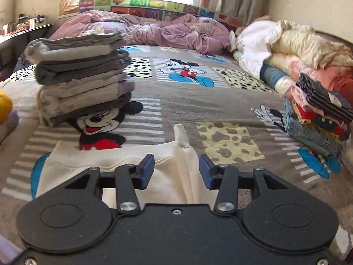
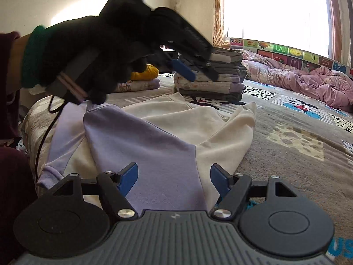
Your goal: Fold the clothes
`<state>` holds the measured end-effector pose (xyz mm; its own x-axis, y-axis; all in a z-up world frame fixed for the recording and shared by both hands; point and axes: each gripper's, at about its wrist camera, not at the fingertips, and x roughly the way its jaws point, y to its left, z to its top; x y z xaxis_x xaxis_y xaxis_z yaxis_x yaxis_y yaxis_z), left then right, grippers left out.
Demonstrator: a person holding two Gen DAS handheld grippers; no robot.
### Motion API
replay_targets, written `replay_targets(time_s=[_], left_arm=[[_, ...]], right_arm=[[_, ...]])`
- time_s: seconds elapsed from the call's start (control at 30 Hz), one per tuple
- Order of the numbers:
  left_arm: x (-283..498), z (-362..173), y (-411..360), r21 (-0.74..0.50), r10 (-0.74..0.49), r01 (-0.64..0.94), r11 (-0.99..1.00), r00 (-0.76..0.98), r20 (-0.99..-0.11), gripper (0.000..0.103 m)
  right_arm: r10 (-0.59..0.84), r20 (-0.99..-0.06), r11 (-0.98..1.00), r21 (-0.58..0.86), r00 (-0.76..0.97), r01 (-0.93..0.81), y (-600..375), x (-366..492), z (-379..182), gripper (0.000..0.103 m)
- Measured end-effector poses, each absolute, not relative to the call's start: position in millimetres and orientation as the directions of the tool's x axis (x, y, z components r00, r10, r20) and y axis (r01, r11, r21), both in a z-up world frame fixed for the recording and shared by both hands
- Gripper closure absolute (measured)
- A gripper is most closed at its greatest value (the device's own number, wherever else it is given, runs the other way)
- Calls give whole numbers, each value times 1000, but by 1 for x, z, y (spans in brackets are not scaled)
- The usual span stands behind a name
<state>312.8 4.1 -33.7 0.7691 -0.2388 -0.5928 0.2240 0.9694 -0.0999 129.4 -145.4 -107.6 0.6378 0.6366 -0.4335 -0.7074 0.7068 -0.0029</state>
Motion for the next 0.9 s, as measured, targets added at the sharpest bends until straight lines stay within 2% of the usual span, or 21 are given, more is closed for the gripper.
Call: replay_targets(time_s=[0.17, 0.2, 0.23, 0.27, 0.3, 0.37, 0.4, 0.43, 0.5, 0.57, 0.77, 0.9], left_arm=[[365, -67, -28, 19, -139, 205, 978, 725, -674, 62], [372, -72, -28, 13, -137, 200, 980, 715, -685, 66], [378, -79, -25, -5, -144, 196, 981, 702, -697, 77], [384, -85, -22, -22, -150, 191, 981, 692, -706, 82], [387, -88, -14, -85, -183, 174, 981, 685, -705, 85], [391, -88, 22, -403, -353, 90, 911, 674, -648, 99], [390, -95, 46, -575, -433, 25, 818, 684, -587, 99], [390, -103, 65, -671, -466, -36, 741, 692, -552, 99], [396, -121, 79, -632, -403, -121, 765, 676, -617, 100], [393, -120, 78, -626, -422, -71, 776, 679, -600, 100], [369, -71, 57, -445, -332, 80, 892, 783, -526, 99], [383, -70, 21, -330, -369, 210, 920, 745, -556, 98]], right_arm=[[666, -453, 679, 40, 592, -733, -146, 133, -115, 31], [670, -455, 677, 51, 586, -734, -146, 134, -115, 30], [674, -457, 674, 59, 580, -736, -146, 135, -116, 30], [678, -459, 671, 67, 574, -739, -146, 136, -117, 29], [680, -461, 668, 71, 570, -741, -146, 136, -118, 29], [682, -466, 665, 73, 564, -743, -146, 135, -118, 28], [682, -469, 663, 75, 561, -744, -146, 135, -118, 28], [683, -471, 662, 76, 558, -746, -146, 134, -119, 28], [684, -476, 659, 79, 552, -748, -146, 134, -119, 25], [686, -479, 656, 81, 548, -751, -146, 133, -119, 25], [685, -473, 656, 69, 554, -751, -144, 131, -119, 25], [693, -466, 643, 53, 550, -764, -143, 129, -119, 25]])
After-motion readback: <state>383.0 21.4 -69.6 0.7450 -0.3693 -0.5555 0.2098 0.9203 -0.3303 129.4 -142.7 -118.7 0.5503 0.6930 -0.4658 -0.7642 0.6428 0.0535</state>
